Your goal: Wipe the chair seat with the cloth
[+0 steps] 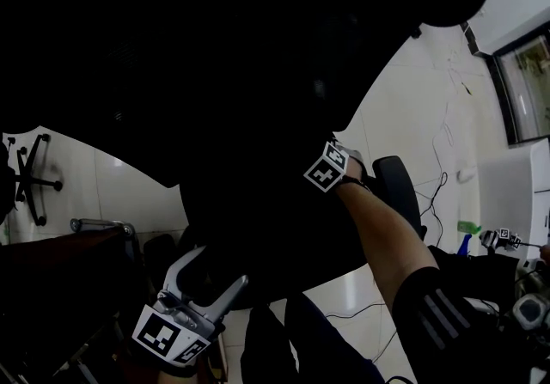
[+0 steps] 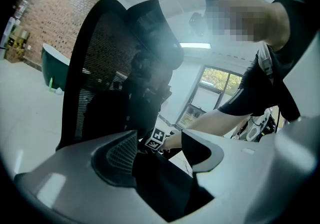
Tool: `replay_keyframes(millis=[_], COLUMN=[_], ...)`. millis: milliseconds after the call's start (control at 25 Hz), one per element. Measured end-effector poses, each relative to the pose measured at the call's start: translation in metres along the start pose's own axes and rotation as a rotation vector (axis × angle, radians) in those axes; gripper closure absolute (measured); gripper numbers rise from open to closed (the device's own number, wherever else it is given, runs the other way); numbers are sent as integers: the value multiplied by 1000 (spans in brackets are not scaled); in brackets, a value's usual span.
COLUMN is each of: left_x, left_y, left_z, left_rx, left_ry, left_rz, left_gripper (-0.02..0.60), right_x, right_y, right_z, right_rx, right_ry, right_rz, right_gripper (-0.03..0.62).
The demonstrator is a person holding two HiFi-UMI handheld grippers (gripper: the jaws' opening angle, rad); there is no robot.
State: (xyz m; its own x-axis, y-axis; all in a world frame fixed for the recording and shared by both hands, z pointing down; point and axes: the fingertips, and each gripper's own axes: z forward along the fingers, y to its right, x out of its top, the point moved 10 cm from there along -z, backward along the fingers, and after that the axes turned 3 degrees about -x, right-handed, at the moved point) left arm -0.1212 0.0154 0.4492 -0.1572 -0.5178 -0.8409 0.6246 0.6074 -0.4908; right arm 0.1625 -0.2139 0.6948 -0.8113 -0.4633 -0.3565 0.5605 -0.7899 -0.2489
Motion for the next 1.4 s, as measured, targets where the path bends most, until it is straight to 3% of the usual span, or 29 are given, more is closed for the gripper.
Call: replay_keyframes(millis=[80, 160, 400, 520, 760, 1000, 1120, 1280, 1400], left_x=[1, 1, 3, 5, -3, -15, -14, -9, -10], left_y=[2, 5, 8, 7, 9, 6, 6, 6, 8], left_z=[1, -1, -20, -34, -64, -84, -86, -89, -90], left_rx=[-5, -4, 27, 42, 76, 97, 100, 113, 119], left_ry=[0, 2, 13, 30, 39, 44, 44, 35, 9], left_rz=[1, -2, -4, -4, -32, -67, -77, -61, -42], left_gripper=[281, 280, 281, 281, 281, 281, 281, 281, 281], right_x=[-4, 4, 82, 134, 184, 165, 133, 91, 61], right_y=[7, -4, -125, -171, -226, -258, -288, -324, -348], right_z=[-5, -14, -21, -17, -1, -12, -33, -60, -83], right_rx=[-37, -12, 255, 323, 378, 386, 417, 483, 517], right_ry=[-6, 44, 246, 302, 261, 244, 248, 250, 238], right_rz=[40, 52, -76, -50, -90, -116, -154, -74, -76], right_gripper=[566, 566, 566, 566, 566, 566, 566, 566, 566])
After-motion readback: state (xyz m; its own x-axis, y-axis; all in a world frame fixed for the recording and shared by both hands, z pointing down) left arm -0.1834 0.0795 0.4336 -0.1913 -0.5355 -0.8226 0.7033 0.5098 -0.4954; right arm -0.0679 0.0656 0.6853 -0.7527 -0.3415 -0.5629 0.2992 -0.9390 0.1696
